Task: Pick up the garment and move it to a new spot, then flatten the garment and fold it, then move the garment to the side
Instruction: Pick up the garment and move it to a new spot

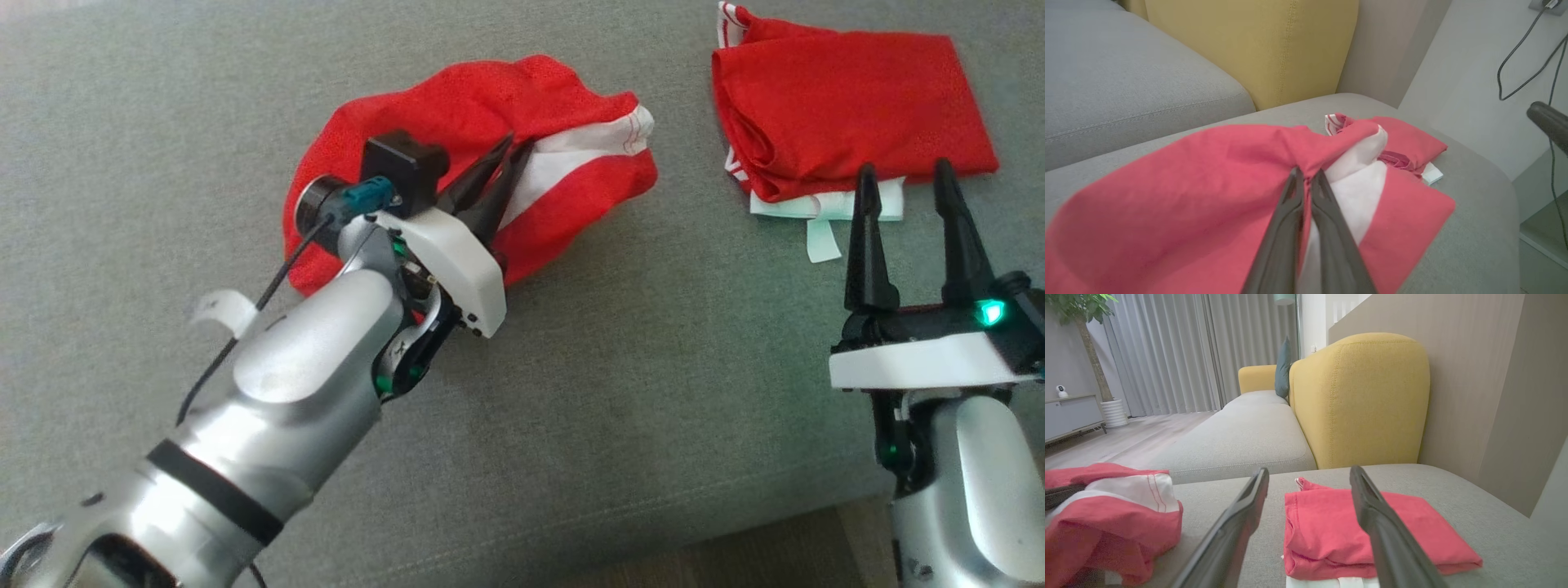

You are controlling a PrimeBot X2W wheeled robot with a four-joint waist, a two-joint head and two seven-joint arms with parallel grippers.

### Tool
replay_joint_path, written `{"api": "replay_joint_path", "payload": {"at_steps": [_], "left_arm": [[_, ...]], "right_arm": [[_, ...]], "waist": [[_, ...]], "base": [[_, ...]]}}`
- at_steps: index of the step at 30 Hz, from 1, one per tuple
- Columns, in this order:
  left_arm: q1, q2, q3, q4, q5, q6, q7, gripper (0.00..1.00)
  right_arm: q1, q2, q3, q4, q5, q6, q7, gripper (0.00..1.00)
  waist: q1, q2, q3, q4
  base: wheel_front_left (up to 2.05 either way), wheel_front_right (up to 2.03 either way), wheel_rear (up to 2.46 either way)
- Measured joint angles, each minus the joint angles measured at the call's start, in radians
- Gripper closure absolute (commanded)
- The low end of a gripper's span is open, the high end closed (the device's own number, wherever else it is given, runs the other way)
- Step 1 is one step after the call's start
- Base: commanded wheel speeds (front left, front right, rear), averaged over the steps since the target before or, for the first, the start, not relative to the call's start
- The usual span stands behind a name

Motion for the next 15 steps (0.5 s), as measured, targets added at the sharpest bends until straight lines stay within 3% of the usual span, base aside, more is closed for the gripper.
{"api": "replay_joint_path", "payload": {"at_steps": [1,2,3,4,15], "left_arm": [[-0.004,-0.008,-0.004,0.017,0.004,-0.006,-0.004,1.00],[-0.008,-0.018,-0.009,0.035,0.005,-0.006,-0.009,0.58],[-0.013,-0.027,-0.017,0.055,0.014,-0.006,-0.017,0.09],[-0.016,-0.033,-0.024,0.073,0.026,-0.007,-0.023,0.00],[-0.013,-0.058,0.047,0.125,0.039,-0.022,-0.062,0.00]], "right_arm": [[0.000,0.000,0.000,0.001,0.000,0.000,-0.003,0.00],[0.000,0.000,0.000,0.003,0.000,0.000,-0.008,0.00],[-0.001,0.000,0.001,0.005,0.002,0.000,-0.008,0.00],[-0.002,0.000,0.002,0.008,0.006,0.000,-0.009,0.00],[-0.002,0.000,0.002,0.033,0.005,0.000,-0.017,0.00]], "waist": [[0.0000,0.0000,0.002,-0.003],[0.0000,0.0000,0.005,-0.005],[0.0000,0.0000,0.007,-0.007],[0.0000,0.0000,0.009,-0.009],[0.0000,0.0000,0.010,0.036]], "base": [[0.00,0.00,0.00],[0.00,0.00,0.00],[0.00,0.00,0.00],[0.00,0.00,0.00],[0.00,0.00,0.00]]}}
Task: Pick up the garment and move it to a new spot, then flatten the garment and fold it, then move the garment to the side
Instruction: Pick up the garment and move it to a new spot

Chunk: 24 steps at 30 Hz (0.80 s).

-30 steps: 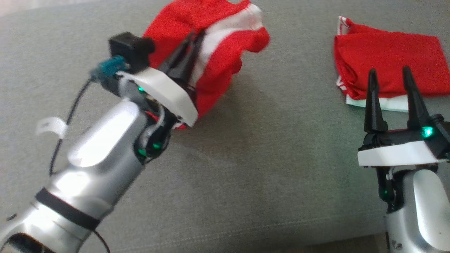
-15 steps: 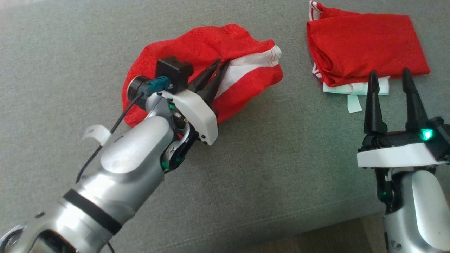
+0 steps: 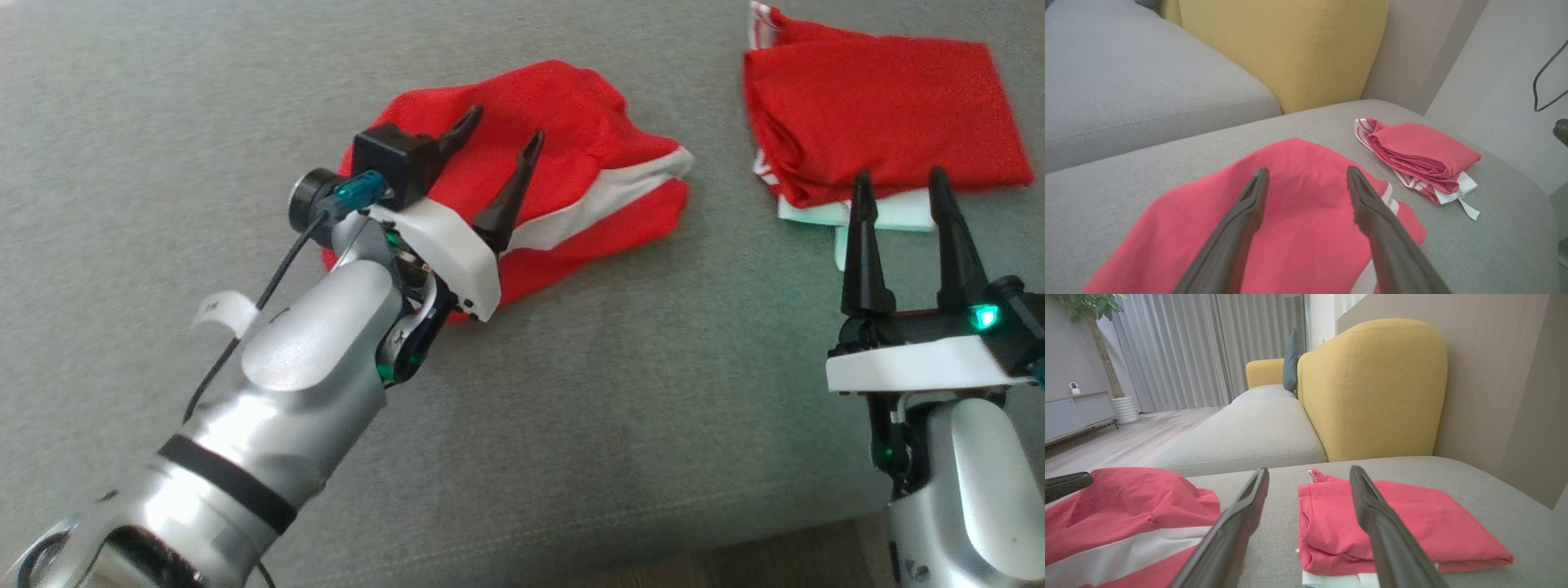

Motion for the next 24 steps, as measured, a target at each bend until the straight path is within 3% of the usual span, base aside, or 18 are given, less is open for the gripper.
{"api": "replay_joint_path", "payload": {"at_steps": [18,24], "left_arm": [[0.353,0.070,0.360,-0.325,0.138,0.057,-0.004,0.00],[0.485,0.066,0.479,-0.402,0.172,0.060,-0.004,0.00]], "right_arm": [[0.027,0.000,-0.014,0.006,-0.038,0.000,0.034,0.00],[0.051,0.000,-0.007,0.006,-0.044,0.000,0.045,0.00]], "waist": [[0.0000,0.0000,-0.087,0.195],[0.0000,0.0000,-0.112,0.245]], "base": [[0.00,0.00,0.00],[0.00,0.00,0.00]]}}
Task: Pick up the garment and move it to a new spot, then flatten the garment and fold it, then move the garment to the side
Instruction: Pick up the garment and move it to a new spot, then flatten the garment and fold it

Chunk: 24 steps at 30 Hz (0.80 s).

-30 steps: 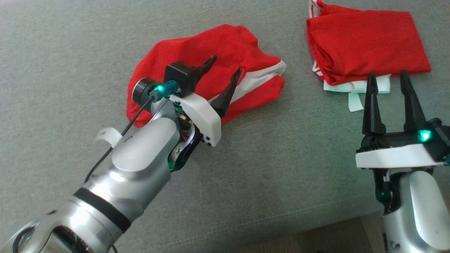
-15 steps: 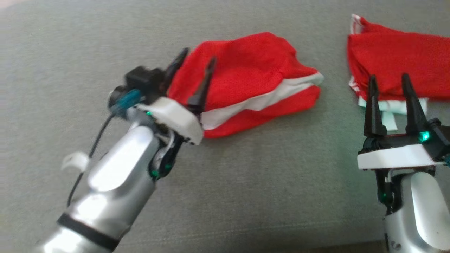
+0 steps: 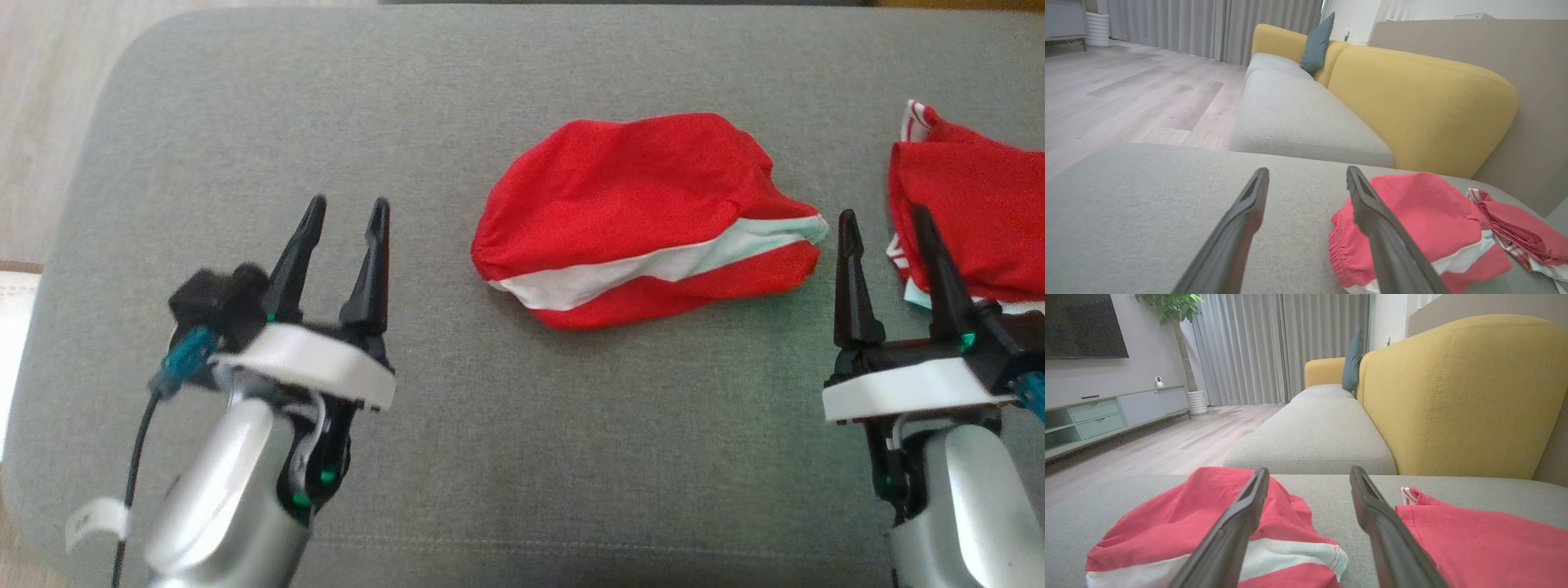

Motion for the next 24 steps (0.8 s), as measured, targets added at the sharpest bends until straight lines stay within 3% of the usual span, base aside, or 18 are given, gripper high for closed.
{"api": "replay_joint_path", "payload": {"at_steps": [5,12,18,24], "left_arm": [[0.098,-0.039,0.070,-0.023,0.036,-0.027,0.000,0.00],[0.133,-0.077,0.097,0.003,0.100,-0.098,0.000,0.00],[0.125,-0.101,0.094,0.068,0.116,-0.150,0.000,0.00],[0.081,-0.104,0.025,0.175,0.116,-0.203,0.008,0.00]], "right_arm": [[0.013,0.000,0.000,0.000,0.000,0.000,0.001,0.00],[0.013,0.000,0.002,-0.002,0.000,0.000,0.010,0.00],[0.012,0.000,0.002,-0.006,0.000,0.000,0.010,0.00],[0.010,0.000,0.001,-0.015,-0.001,0.000,0.011,0.00]], "waist": [[0.0000,0.0000,-0.014,0.018],[0.0000,0.0000,-0.012,0.017],[0.0000,0.0000,0.000,-0.006],[0.0000,0.0000,0.028,-0.028]], "base": [[0.00,0.00,0.00],[0.00,0.00,0.00],[0.00,0.00,0.00],[0.00,0.00,0.00]]}}
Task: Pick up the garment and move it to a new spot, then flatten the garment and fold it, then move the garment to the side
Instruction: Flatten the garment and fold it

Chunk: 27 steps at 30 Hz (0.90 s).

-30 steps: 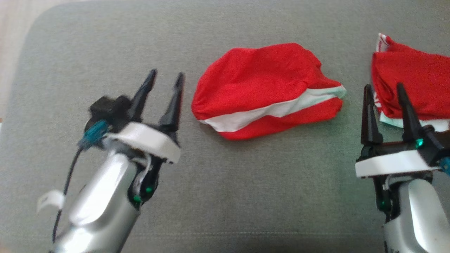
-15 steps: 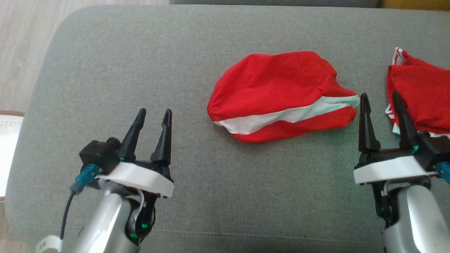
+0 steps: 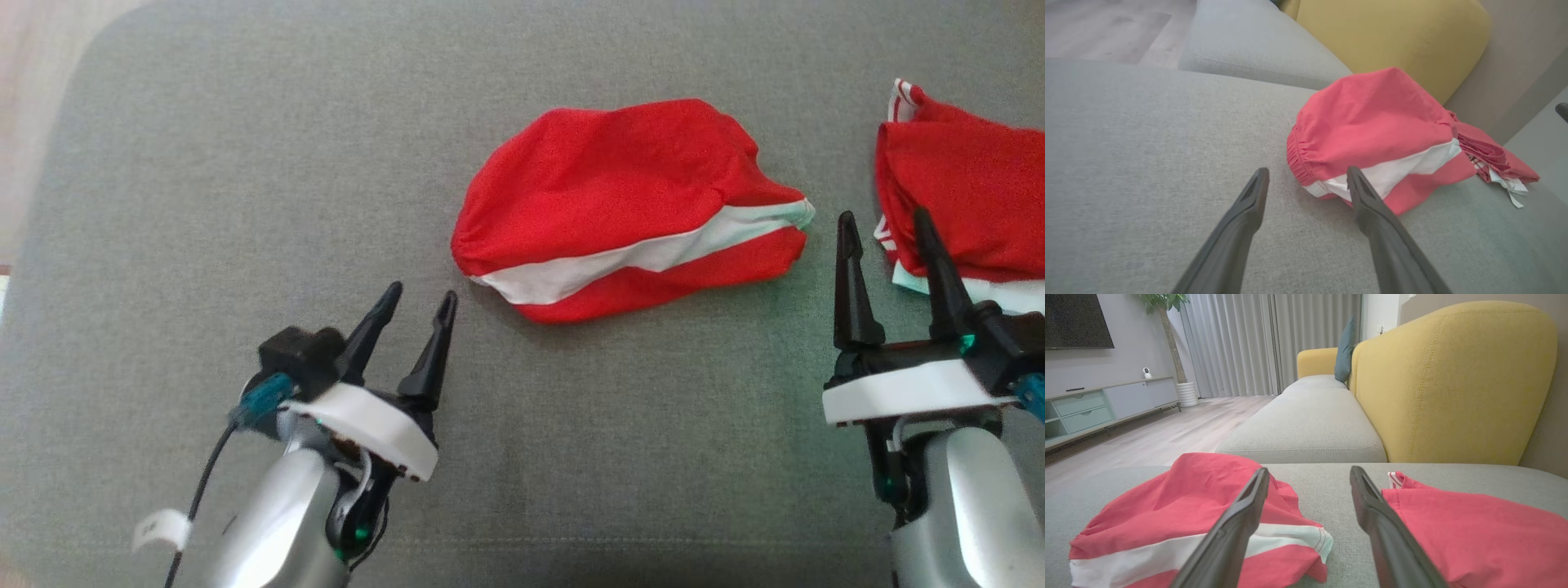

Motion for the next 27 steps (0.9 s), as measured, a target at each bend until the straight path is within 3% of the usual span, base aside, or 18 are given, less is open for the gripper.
{"api": "replay_joint_path", "payload": {"at_steps": [8,25,26,27], "left_arm": [[-0.081,-0.018,-0.052,0.100,-0.068,-0.025,0.025,0.00],[-0.197,-0.020,-0.116,0.274,-0.098,-0.026,0.002,0.00],[-0.197,-0.020,-0.117,0.277,-0.098,-0.026,-0.002,0.27],[-0.197,-0.021,-0.117,0.277,-0.098,-0.026,-0.003,1.00]], "right_arm": [[-0.003,0.000,0.002,-0.012,-0.003,0.000,0.007,0.00],[-0.027,0.000,0.003,-0.019,-0.003,0.000,0.006,0.00],[-0.027,0.000,0.002,-0.019,-0.003,0.000,0.006,0.00],[-0.027,0.000,0.002,-0.017,-0.003,0.000,0.006,0.00]], "waist": [[0.0000,0.0000,0.043,-0.032],[0.0000,0.0000,0.094,-0.089],[0.0001,0.0000,0.092,-0.089],[0.0000,0.0000,0.089,-0.086]], "base": [[0.00,0.00,0.00],[0.00,0.00,0.00],[0.00,0.00,0.00],[0.00,0.00,0.00]]}}
